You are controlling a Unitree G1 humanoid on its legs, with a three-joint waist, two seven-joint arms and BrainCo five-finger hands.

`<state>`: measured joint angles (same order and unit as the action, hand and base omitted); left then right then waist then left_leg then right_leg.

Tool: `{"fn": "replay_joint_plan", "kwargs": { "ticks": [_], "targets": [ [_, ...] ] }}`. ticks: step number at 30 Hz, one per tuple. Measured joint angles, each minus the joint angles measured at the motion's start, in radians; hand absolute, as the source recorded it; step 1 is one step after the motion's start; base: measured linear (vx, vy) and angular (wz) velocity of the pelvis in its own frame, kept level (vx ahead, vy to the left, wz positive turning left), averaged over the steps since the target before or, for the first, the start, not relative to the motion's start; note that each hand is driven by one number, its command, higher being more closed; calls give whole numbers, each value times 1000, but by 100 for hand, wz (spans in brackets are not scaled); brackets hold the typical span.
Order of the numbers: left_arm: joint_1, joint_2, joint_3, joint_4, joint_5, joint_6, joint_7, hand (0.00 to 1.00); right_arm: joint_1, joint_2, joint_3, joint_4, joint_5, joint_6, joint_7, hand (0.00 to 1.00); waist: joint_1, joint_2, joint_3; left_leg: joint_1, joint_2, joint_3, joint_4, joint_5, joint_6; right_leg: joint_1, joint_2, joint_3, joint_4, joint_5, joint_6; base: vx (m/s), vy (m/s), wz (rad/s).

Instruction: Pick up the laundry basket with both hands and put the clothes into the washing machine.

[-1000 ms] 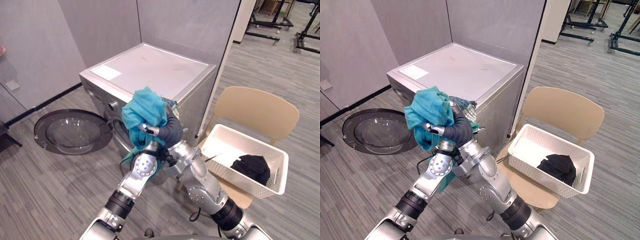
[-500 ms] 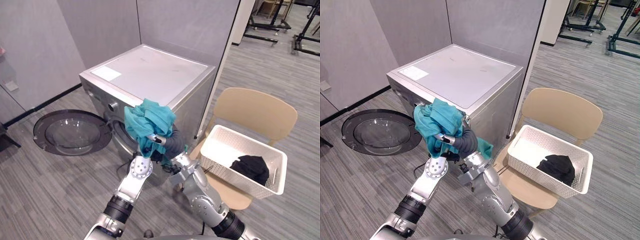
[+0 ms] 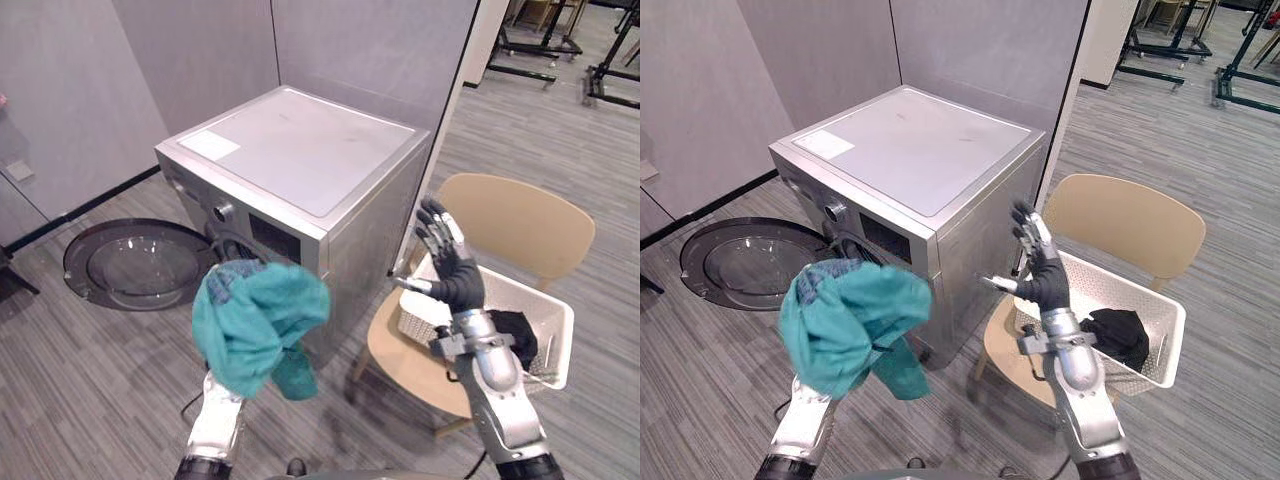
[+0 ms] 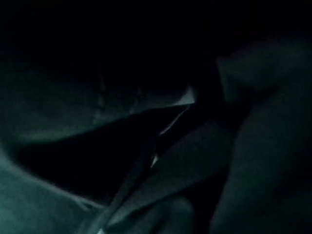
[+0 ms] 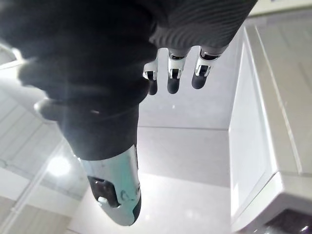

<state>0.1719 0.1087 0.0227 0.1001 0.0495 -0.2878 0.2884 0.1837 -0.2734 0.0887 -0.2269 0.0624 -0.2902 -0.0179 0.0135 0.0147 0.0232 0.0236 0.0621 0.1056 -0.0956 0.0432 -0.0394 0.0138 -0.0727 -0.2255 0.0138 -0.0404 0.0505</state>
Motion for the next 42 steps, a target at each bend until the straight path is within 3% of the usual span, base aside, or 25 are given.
{"fn": "replay_joint_plan", "kwargs": {
  "ticks": [6, 11, 13, 14, 15, 16, 20, 22, 23, 24, 25, 26, 27, 28, 29, 32, 33, 34, 35, 37, 38, 40, 41, 42],
  "targets": [
    [13, 21, 22, 259, -42, -2, -52, 100, 20, 15, 17, 431, -92, 49, 45, 0, 3, 2, 1, -49, -3, -36, 1, 4, -5, -20, 2, -39, -12, 2, -4, 36, -12, 19],
    [-28, 20, 28, 457, -61, 11, -71, 100, -62, 69, 26, 757, -271, 88, 12, 0, 7, 8, 58, -158, -18, -140, 7, 57, -32, -53, -27, -225, 27, -33, -2, 19, -4, 96],
    [-32, 17, 26, 486, -60, 21, -72, 100, -84, 87, 23, 824, -303, 105, -8, 0, 5, 13, 71, -189, -22, -43, 11, 67, -27, -52, -47, -294, 52, -54, 1, -23, 42, 119],
    [-31, 14, 26, 511, -60, 26, -72, 100, -90, 99, 19, 866, -320, 111, -24, 0, 8, 15, 78, -206, 0, 87, 40, 41, 10, -48, -64, -339, 89, -77, 12, 9, 75, 117],
    [-31, 13, 26, 537, -58, 31, -73, 100, -90, 103, 18, 888, -342, 117, -35, 0, 6, 14, 85, -210, 20, 207, 68, 39, 18, -34, -85, -376, 119, -93, 27, 68, 54, 113],
    [-26, 13, 26, 551, -58, 35, -76, 100, -90, 106, 18, 901, -349, 122, -43, 0, 5, 11, 87, -212, 22, 247, 81, 42, 22, -29, -101, -390, 140, -104, 35, 127, 61, 86],
    [4, 20, 28, 630, -53, 45, -93, 100, -127, 131, 15, 941, -349, 135, -70, 0, 7, -15, 101, -211, -43, 213, 67, 36, 42, -11, -144, -404, 144, -133, 69, 136, 76, 46],
    [7, 18, 28, 656, -35, 52, -97, 100, -142, 145, -3, 959, -349, 144, -75, 0, 22, -25, 108, -212, -76, 195, 95, -2, 69, 19, -170, -430, 143, -144, 88, 140, 92, 41],
    [7, 17, 28, 655, -32, 53, -107, 100, -137, 149, -18, 959, -349, 145, -80, 0, 30, -36, 113, -222, -94, 176, 141, -56, 73, 26, -197, -444, 183, -162, 107, 176, 122, 53],
    [12, 16, 26, 654, -31, 56, -115, 100, -126, 145, -20, 959, -348, 147, -88, 0, 30, -42, 120, -231, -105, 154, 182, -95, 85, 8, -255, -430, 309, -184, 96, 142, 123, 60],
    [18, 16, 25, 653, -30, 60, -116, 100, -126, 142, -21, 954, -348, 149, -90, 0, 25, -42, 121, -229, -122, 141, 198, -111, 90, -16, -286, -399, 408, -186, 57, 250, 199, 73],
    [25, 19, 23, 642, -28, 62, -116, 100, -110, 139, -21, 945, -348, 149, -93, 0, 16, -43, 123, -212, -131, 110, 221, -133, 103, -79, -316, -305, 574, -161, -26, 243, 171, 65],
    [21, 23, 22, 634, -27, 63, -116, 100, -107, 139, -20, 946, -347, 149, -93, 0, 8, -39, 127, -201, -126, 82, 231, -142, 111, -127, -316, -231, 668, -147, -52, 365, 119, 93],
    [10, 44, 11, 632, -26, 66, -116, 100, -104, 150, -19, 947, -344, 147, -92, 0, -7, -33, 146, -182, -124, 24, 245, -158, 126, -201, -253, -108, 791, -221, -31, 359, -3, 95],
    [-6, 51, 8, 631, -26, 66, -115, 100, -105, 150, -19, 947, -343, 147, -91, 0, -15, -41, 162, -151, -118, -14, 245, -172, 127, -244, -190, -62, 819, -273, -39, 340, -30, 96],
    [-43, 53, -27, 631, -27, 66, -115, 100, -103, 140, -15, 945, -340, 147, -92, 0, -38, -22, 202, -58, -114, -84, 243, -207, 119, -371, -86, -49, 719, -303, -31, 338, -17, 81],
    [-51, 52, -37, 631, -27, 65, -116, 100, -102, 137, -15, 945, -339, 147, -93, 0, -45, -22, 204, -43, -114, -100, 242, -215, 116, -393, -74, -48, 668, -296, -28, 392, -62, 100],
    [-70, 48, -59, 628, -26, 65, -116, 100, -101, 136, -15, 941, -338, 147, -93, 0, -60, -33, 200, -23, -115, -141, 242, -229, 102, -426, -56, -41, 522, -247, -14, 405, -88, 107],
    [-84, 48, -75, 624, -26, 63, -119, 100, -84, 137, -16, 920, -335, 147, -94, 0, -66, -22, 205, -14, -116, -155, 243, -246, 74, -441, -39, -13, 398, -171, -22, 516, -134, 113],
    [-85, 43, -85, 616, -13, 60, -132, 100, -62, 139, -16, 898, -330, 146, -92, 0, -76, -44, 192, 10, -114, -159, 260, -275, 28, -430, -38, 10, 364, -28, -54, 532, -168, 101],
    [-82, 32, -95, 610, -7, 58, -135, 100, -64, 135, -19, 893, -329, 147, -91, 0, -76, -29, 189, -23, -90, -138, 374, -300, -21, -413, -33, -2, 380, -7, -81, 535, -187, 77],
    [-79, 17, -96, 603, -7, 59, -136, 100, -68, 135, -17, 859, -327, 144, -91, 0, -63, -11, 199, -123, -41, -62, 623, -292, -46, -365, -2, -12, 356, -39, -101, 479, -192, 14],
    [-63, 2, -94, 599, -7, 60, -137, 100, -68, 138, -9, 839, -324, 145, -91, 0, -48, 5, 207, -214, 38, 6, 874, -246, -85, -293, 44, -6, 316, -52, -123, 528, -203, -50],
    [-50, -8, -96, 594, -7, 62, -137, 100, -65, 150, -6, 823, -307, 144, -93, 0, -38, 3, 208, -242, 85, 46, 973, -268, -51, -234, 76, 22, 289, -59, -134, 525, -170, -67]
  ]
}}
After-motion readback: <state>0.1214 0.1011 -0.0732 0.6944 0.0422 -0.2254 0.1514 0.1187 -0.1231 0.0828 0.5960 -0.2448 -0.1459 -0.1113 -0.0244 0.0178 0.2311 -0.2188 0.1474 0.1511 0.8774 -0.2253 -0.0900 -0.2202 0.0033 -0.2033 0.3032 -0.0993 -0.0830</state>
